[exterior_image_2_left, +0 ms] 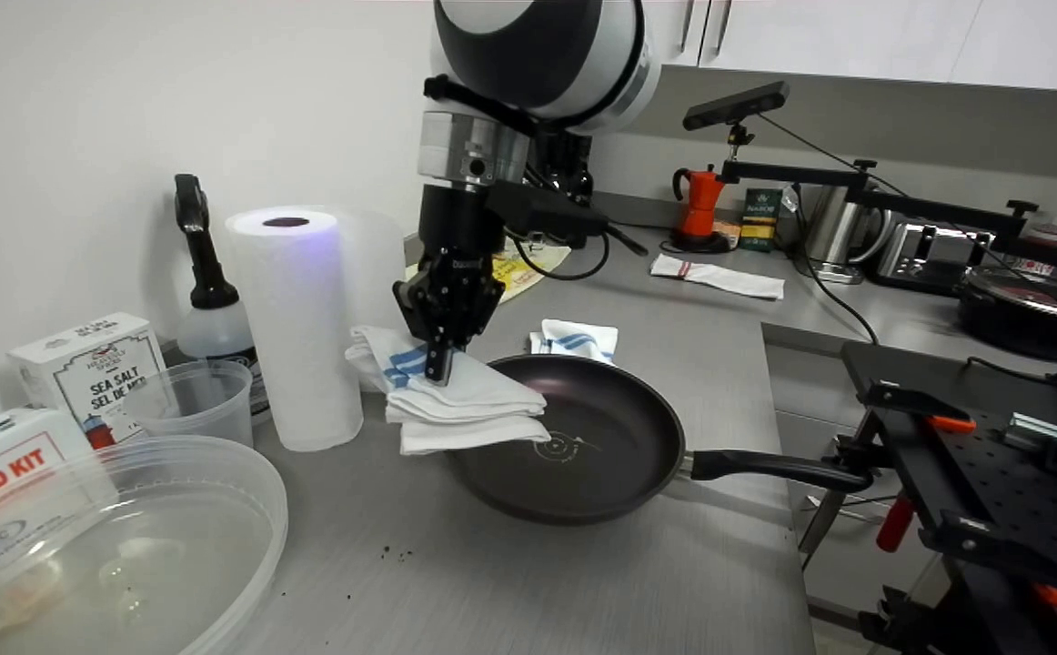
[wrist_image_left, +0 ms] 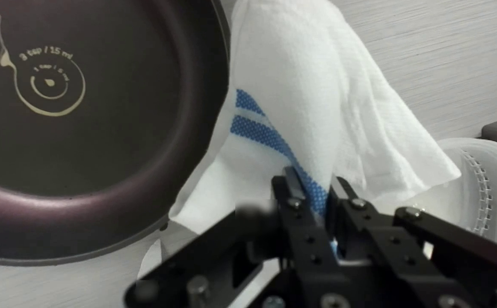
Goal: Pick up the cloth and wipe the pan
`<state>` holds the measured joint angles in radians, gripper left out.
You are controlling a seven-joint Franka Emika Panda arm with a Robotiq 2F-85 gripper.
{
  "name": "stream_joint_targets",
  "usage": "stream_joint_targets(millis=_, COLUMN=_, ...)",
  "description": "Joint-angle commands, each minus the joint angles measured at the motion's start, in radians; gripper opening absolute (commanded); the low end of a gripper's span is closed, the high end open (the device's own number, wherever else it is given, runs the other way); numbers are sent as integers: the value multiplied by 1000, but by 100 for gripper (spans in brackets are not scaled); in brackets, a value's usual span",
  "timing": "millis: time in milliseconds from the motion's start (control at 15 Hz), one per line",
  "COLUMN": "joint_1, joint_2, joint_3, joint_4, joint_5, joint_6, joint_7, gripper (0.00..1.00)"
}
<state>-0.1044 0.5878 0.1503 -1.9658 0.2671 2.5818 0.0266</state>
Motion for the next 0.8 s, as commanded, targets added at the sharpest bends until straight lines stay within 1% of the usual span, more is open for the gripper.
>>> stream_joint_targets(millis=0, joint_1=32, joint_2=-62, joint_3=-33, joint_4=-38, joint_5=-4, joint_6=-20, joint_7=13, gripper=4)
stream_joint_targets(millis=133, joint_1=38, joint_2=-70, joint_3=-43, joint_4=-53, joint_5=-2, joint_6=-9, joint_7=19, gripper=4)
stream_joint_targets(millis=400, joint_1=25, joint_2=-60, joint_3=-48, joint_4=-87, joint_5=19, joint_6=5, joint_7=14, gripper=4)
stream_joint_targets(millis=667, joint_1=59, joint_2=-1, joint_3=-88, joint_4=-132, joint_5=7, joint_6=122, joint_7=90, gripper=4)
stream_joint_targets(millis=733, joint_1=57, joint_2=20, joint_3=-84, joint_4=-136, joint_5=20, joint_6=152, joint_7=103, gripper=4)
